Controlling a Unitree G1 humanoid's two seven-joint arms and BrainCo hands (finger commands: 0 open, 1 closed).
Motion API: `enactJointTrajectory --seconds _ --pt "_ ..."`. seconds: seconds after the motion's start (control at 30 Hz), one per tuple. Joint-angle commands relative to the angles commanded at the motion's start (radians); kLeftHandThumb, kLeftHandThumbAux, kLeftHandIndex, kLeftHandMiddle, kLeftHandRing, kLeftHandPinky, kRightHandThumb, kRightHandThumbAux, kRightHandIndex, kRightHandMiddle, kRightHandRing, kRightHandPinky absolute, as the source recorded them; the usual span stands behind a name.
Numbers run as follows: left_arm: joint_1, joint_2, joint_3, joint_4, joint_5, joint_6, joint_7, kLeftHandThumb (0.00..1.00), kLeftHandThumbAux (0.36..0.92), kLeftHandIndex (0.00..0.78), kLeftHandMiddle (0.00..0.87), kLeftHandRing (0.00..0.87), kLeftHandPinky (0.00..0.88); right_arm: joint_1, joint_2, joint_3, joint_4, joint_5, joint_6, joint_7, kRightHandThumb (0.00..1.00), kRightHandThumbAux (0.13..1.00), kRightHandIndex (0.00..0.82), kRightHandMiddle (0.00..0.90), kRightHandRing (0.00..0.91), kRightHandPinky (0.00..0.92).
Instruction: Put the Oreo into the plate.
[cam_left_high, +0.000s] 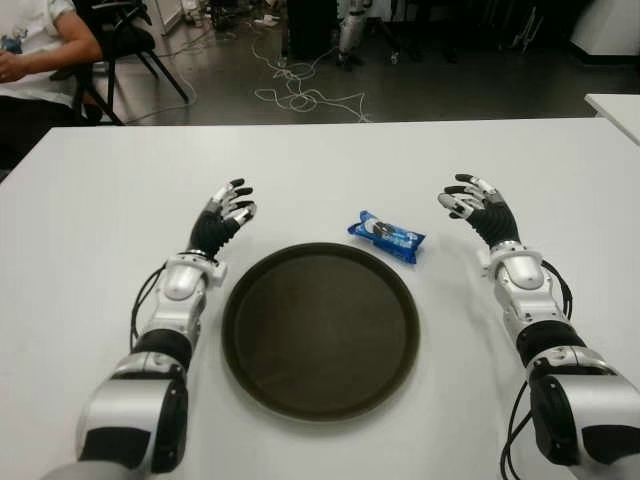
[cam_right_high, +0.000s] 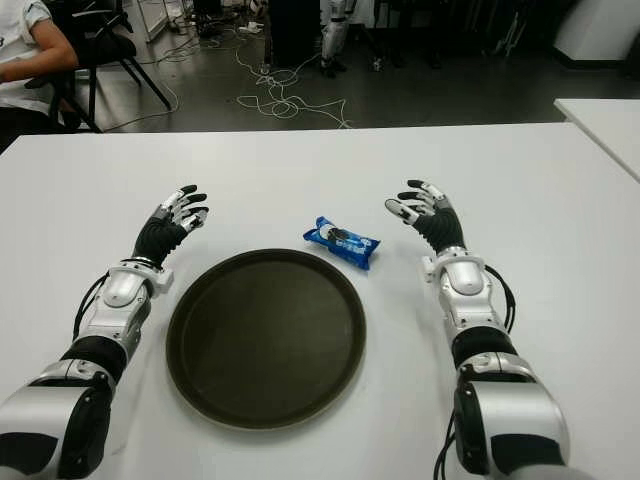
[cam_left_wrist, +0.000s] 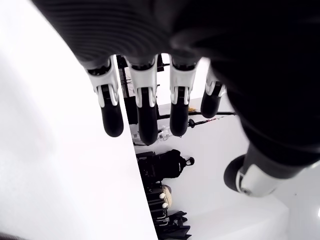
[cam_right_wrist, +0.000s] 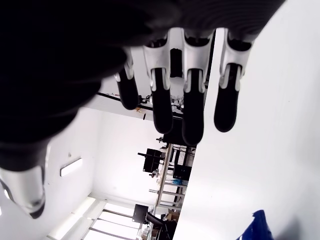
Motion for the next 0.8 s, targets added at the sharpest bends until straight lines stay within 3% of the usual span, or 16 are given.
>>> enactJointTrajectory --seconds 0.3,0.43,0.63,0.8 --pt "0.002 0.000 0.002 -0.001 -0.002 0.000 -0.002 0.096 0.631 0.103 0.186 0.182 0.210 0.002 -0.002 0.008 0.001 -0.015 -0.016 -0.026 0.000 0.569 0.220 0.318 0.347 0.363" --pt "0.002 0.001 -0.001 -0.002 0.001 -0.004 -0.001 0.085 0.625 0.100 0.183 0.179 0.204 0.004 -0.009 0.021 0.005 -0.044 -0.065 -0.066 0.000 0.554 0.216 0.308 0.335 0.344" --pt "0.003 0.007 -0.002 0.000 0.004 -0.004 -0.003 0.077 0.622 0.094 0.171 0.172 0.199 0.008 -0.019 0.055 -0.009 -0.120 -0.174 -0.171 0.019 0.606 0.217 0.284 0.311 0.329" --pt "0.003 0.009 0.000 0.002 0.000 -0.005 -0.009 0.077 0.609 0.094 0.171 0.174 0.202 0.025 -0.016 0.105 -0.133 -0.213 -0.193 -0.273 0.046 0.653 0.202 0.270 0.293 0.304"
